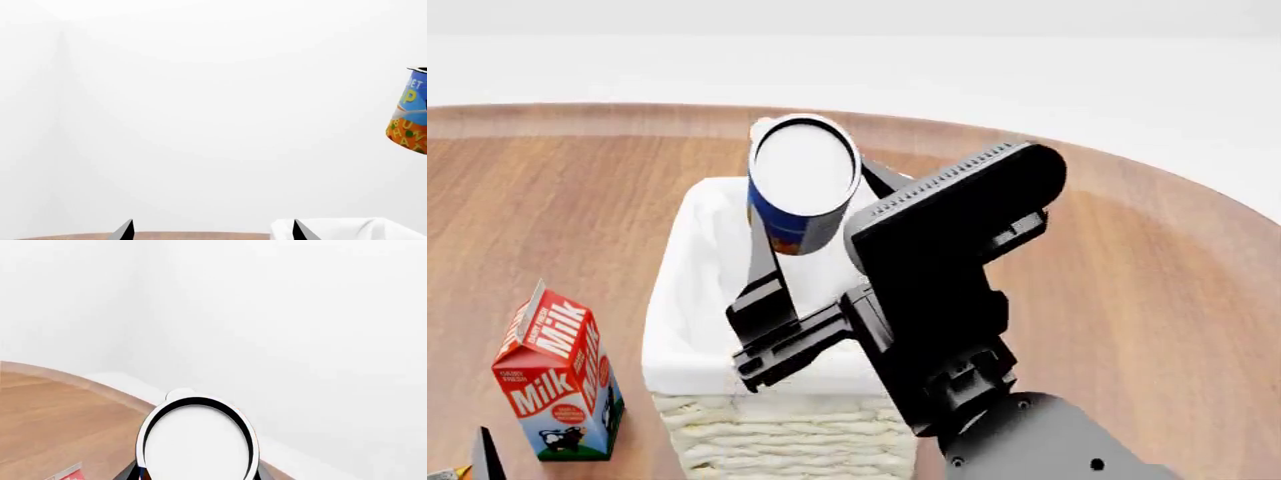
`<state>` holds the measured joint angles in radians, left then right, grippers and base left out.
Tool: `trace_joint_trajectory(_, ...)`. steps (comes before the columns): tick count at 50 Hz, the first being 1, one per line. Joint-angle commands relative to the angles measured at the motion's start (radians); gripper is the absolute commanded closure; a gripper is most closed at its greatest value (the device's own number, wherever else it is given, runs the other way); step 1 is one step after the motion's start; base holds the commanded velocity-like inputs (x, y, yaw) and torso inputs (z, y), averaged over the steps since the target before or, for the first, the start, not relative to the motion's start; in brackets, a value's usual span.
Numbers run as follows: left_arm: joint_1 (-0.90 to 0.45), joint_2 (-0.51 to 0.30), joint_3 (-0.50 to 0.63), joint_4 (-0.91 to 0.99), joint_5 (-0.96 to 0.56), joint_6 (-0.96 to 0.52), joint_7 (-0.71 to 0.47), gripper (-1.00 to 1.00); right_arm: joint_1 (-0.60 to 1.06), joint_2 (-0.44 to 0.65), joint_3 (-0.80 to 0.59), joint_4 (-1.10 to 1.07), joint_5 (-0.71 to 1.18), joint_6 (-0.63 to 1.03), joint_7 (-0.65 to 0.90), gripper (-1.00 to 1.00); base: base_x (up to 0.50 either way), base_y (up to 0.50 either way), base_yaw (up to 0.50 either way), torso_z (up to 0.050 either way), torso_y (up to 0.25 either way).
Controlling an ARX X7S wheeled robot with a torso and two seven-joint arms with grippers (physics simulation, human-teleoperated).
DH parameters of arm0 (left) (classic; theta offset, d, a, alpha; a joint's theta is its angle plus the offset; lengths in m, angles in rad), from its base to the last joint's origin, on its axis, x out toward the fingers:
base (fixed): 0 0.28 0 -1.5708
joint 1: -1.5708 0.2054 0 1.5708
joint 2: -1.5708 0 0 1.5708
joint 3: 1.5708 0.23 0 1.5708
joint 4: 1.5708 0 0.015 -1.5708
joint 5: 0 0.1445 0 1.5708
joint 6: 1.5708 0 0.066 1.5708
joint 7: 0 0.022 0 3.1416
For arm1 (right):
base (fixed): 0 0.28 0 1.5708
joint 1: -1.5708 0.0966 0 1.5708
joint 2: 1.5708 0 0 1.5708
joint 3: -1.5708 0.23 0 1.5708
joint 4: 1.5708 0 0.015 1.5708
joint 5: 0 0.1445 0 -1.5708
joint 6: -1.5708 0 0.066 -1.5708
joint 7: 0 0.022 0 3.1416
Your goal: Pick up the alphabet soup, and put it in the basket.
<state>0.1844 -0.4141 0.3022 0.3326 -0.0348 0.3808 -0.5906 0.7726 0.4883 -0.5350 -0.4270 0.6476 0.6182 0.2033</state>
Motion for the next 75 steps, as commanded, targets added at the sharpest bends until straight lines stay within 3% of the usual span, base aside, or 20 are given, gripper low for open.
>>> trace_joint_trajectory(1,-0.004,-0.003,0.0,-0.003,-0.006,0.002,-0.001,-1.0,0.235,-0.1,-0.019,0.214,-0.028,0.115,-0.035,1.0,0.0,0.0,0.0,0.0,0.0)
trace_joint_trajectory(18,-0.002,-0.01,-0.002,0.002,-0.01,0.004,-0.004,-1.0,0.519,-0.277,-0.078,0.655,-0.052,0.2,-0.134,1.0,0.0,0.0,0.0,0.001,0.001)
trace_joint_trajectory(36,-0.007,-0.009,0.002,-0.006,-0.006,0.013,-0.008,-1.0,0.76,-0.485,-0.178,1.409,-0.158,0.023,-0.295,1.0,0.0,0.0,0.0,0.0,0.001)
trace_joint_trajectory(43,-0.011,-0.007,-0.002,-0.01,-0.008,0.011,-0.014,-1.0,0.799,-0.487,-0.378,1.461,0.007,-0.002,-0.266,1.0,0.0,0.0,0.0,0.0,0.0)
trace_joint_trajectory(54,-0.008,-0.009,-0.001,-0.008,-0.001,0.013,-0.019,-1.0,0.871,-0.488,-0.715,1.56,0.427,-0.077,-0.243,1.0,0.0,0.0,0.0,0.0,0.001)
trace_joint_trajectory(64,-0.009,-0.008,0.003,-0.003,0.001,-0.003,-0.021,-1.0,0.898,-0.488,-0.869,1.586,0.67,-0.113,-0.241,1.0,0.0,0.0,0.0,0.0,0.0)
trace_joint_trajectory(75,-0.014,-0.005,0.008,-0.005,0.028,-0.024,-0.03,-1.0,0.906,-0.488,-0.973,1.575,0.765,-0.138,-0.229,1.0,0.0,0.0,0.0,0.001,0.001)
